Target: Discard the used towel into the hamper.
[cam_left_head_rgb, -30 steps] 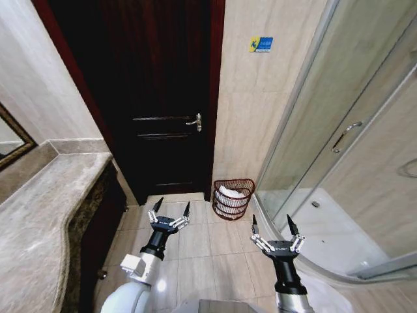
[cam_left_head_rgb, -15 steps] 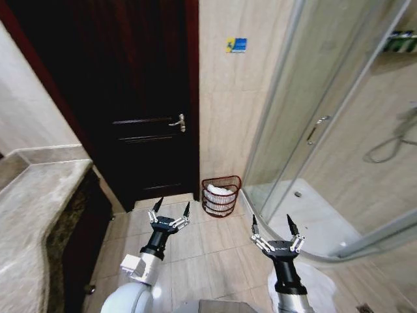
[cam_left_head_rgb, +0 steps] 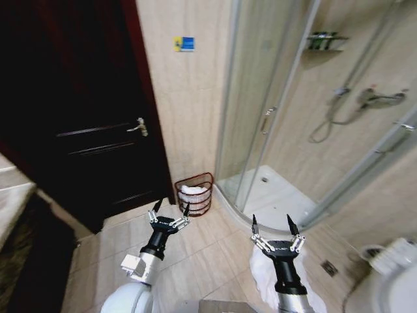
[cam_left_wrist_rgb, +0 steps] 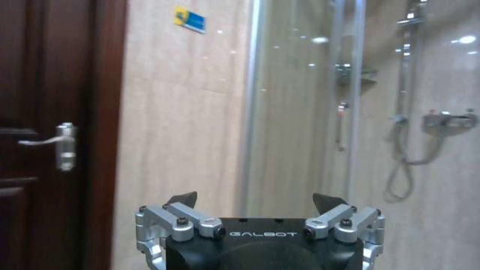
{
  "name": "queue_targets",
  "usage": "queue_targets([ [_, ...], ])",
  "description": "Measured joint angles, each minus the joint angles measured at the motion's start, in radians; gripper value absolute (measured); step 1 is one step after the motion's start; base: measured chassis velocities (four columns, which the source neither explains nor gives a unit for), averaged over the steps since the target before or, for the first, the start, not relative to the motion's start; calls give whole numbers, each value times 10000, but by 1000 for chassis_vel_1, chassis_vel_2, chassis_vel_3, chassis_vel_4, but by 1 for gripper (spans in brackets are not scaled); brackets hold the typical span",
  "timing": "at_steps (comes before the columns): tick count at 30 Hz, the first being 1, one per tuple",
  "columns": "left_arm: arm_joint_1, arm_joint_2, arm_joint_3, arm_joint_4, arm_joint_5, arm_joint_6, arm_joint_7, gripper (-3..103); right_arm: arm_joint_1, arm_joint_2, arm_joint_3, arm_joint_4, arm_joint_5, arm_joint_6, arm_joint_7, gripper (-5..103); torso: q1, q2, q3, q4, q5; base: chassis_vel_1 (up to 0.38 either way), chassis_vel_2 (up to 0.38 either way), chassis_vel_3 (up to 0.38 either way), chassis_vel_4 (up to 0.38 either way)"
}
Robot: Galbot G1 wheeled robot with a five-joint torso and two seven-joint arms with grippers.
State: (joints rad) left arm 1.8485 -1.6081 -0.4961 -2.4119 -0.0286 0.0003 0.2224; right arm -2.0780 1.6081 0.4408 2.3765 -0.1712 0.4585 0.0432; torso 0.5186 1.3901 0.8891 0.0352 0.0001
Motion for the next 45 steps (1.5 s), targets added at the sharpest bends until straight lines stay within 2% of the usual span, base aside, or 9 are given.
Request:
queue_targets([
  [34,0,0,0,-1,0,0,0,100,12,0,25,-35,17,4,0,100,0,0,0,-1,-1,-121,-125,-126,-125],
  [39,0,0,0,-1,0,0,0,100,407,0,596,-939,467,361,-60,100,0,0,0,0,0,-141,-126,-127,-138],
  [45,0,0,0,0,0,0,0,100,1303,1,1898,-2979,1510,1196,-209,100,0,0,0,-2,2,-112,-106,-109,-118],
])
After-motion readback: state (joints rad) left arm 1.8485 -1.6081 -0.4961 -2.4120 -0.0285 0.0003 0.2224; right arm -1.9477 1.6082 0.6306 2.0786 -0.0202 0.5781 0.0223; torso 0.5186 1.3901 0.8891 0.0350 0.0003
